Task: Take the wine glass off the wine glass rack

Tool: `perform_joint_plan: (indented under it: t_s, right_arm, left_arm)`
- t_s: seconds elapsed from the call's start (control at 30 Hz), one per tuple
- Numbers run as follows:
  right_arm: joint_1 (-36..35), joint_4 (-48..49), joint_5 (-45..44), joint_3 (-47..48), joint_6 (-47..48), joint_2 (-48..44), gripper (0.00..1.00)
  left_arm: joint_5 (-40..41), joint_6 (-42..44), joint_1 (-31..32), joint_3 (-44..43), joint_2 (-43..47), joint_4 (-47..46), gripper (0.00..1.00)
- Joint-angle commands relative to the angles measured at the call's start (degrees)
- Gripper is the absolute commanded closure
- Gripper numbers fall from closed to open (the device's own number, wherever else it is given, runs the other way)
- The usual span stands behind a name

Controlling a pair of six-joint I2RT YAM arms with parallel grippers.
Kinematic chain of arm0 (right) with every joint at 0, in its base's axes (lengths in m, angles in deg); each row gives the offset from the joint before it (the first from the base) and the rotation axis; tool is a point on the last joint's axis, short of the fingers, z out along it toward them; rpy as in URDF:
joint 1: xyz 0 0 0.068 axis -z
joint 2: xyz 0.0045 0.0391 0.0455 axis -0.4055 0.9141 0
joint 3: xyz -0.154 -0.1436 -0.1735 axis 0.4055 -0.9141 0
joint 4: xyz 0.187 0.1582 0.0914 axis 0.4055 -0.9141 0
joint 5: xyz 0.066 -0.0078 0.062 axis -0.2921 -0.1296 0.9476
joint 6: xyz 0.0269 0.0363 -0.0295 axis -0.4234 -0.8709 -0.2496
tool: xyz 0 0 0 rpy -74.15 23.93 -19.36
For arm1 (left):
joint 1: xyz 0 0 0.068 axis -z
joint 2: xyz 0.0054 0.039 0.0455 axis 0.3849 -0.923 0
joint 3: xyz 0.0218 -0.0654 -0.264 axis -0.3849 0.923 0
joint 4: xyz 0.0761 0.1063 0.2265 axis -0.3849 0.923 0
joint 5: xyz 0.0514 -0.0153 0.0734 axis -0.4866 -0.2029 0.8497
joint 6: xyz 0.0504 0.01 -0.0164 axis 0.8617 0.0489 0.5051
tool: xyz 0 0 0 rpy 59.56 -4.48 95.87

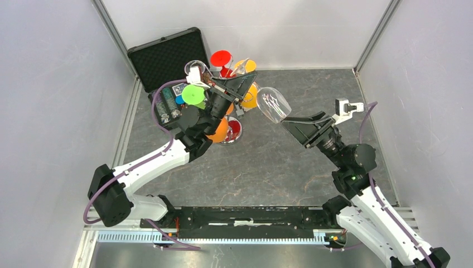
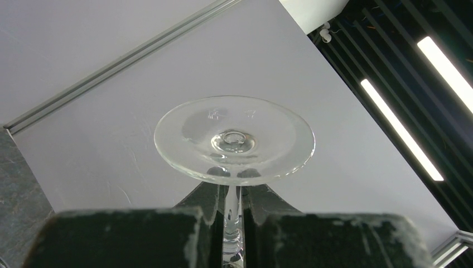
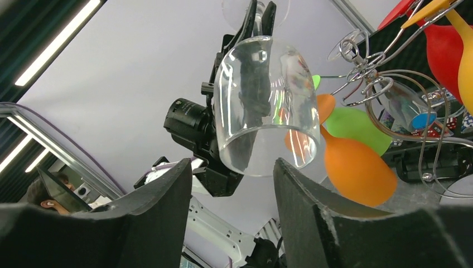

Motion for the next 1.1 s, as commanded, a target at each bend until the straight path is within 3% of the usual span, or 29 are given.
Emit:
perform_joint_plan:
  t_s: [0.0,0.27,0.5,0.67,0.8,0.87,0.93,1.07]
  right_arm:
    - [-0.25,7.0,0.71,2.24,-1.08,0.41,0.42]
    - [-0.25,7.09,-3.18,2.5,0.15,1.18,0.45]
    - [-0.25,8.25,-4.71,1.29,-2.46,2.45,0.55]
    - [-0.25,8.22,-6.26,0.42,-3.13,2.49,0.69]
    - [-0.25,8.73,-6.41,0.36,-3.27,3.69,0.93]
    - [-0.25,8.83,-6.53,0.72,-2.81,4.17,1.0]
    - [-0.25,9.05,-7.04,0.83,-2.44,4.42,1.0]
    - [-0.25,10.45,-8.63,0.9,-1.21,4.58,1.0]
  left_arm:
    - [0.75,2.66,0.74,-1.86,1.75,-3.28,0.98]
    - [0.27,3.11,2.19,-2.56,-0.01,-3.84,0.98]
    - [-1.12,4.71,2.77,-1.76,-0.23,-6.7,0.98]
    - [-1.26,6.14,2.85,0.69,1.37,-7.67,0.98]
    - [-1.89,7.58,2.89,2.14,2.22,-9.18,0.97]
    - [-2.15,8.65,2.89,2.62,2.88,-9.53,0.94]
    - [-2.82,9.64,2.84,2.62,3.37,-9.23,0.89]
    - [-5.19,10.38,2.86,1.99,3.67,-8.99,0.63]
